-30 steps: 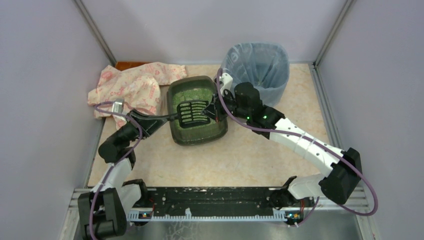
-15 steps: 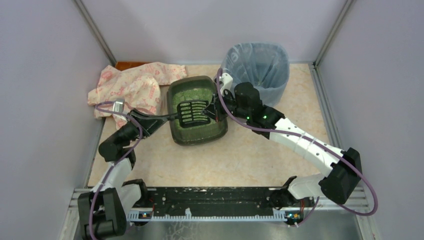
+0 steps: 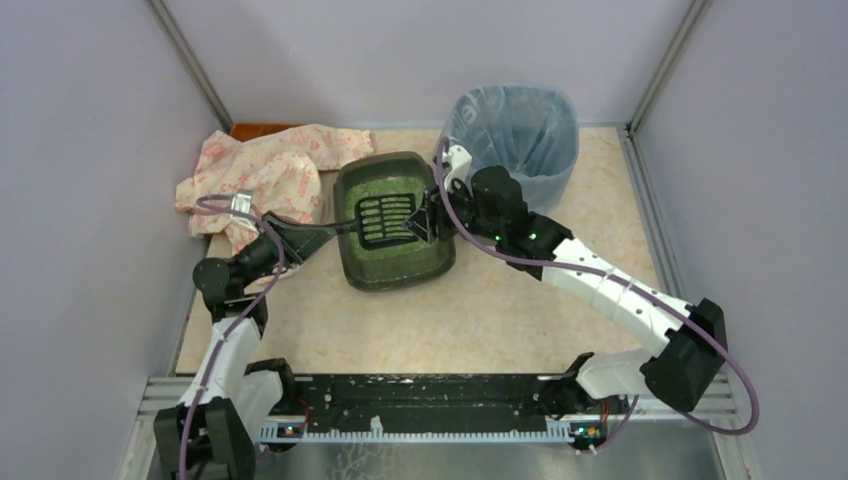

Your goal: Clean the litter box

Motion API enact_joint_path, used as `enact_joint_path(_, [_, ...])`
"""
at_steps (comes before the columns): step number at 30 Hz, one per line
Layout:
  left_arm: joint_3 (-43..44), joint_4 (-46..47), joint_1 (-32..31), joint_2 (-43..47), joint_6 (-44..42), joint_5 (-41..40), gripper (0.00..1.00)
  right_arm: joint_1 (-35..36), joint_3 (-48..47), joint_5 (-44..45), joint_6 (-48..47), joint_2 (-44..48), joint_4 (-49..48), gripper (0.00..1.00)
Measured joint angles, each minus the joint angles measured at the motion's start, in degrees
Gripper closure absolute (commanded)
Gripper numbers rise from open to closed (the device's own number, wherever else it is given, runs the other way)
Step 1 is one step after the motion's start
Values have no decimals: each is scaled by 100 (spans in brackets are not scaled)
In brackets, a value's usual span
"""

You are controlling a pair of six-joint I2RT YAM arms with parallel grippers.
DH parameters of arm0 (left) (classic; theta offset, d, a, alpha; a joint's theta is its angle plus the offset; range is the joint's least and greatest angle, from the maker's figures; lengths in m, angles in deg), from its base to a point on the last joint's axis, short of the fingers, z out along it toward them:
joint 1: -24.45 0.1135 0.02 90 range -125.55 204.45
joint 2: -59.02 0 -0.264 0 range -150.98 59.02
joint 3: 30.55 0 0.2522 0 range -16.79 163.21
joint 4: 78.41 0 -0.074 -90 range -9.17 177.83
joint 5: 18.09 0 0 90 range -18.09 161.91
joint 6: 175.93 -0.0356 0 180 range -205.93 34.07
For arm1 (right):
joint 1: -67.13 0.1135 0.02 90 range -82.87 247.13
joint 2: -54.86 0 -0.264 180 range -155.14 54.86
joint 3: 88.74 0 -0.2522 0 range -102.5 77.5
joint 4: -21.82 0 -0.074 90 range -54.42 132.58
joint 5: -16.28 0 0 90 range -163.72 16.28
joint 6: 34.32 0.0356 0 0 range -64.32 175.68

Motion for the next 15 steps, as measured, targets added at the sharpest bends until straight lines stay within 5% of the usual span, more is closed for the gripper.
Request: enact_joint_path(15, [1519,-3001,-42,-892,-1908,-962,100,0,221,345,-219,988,116,57])
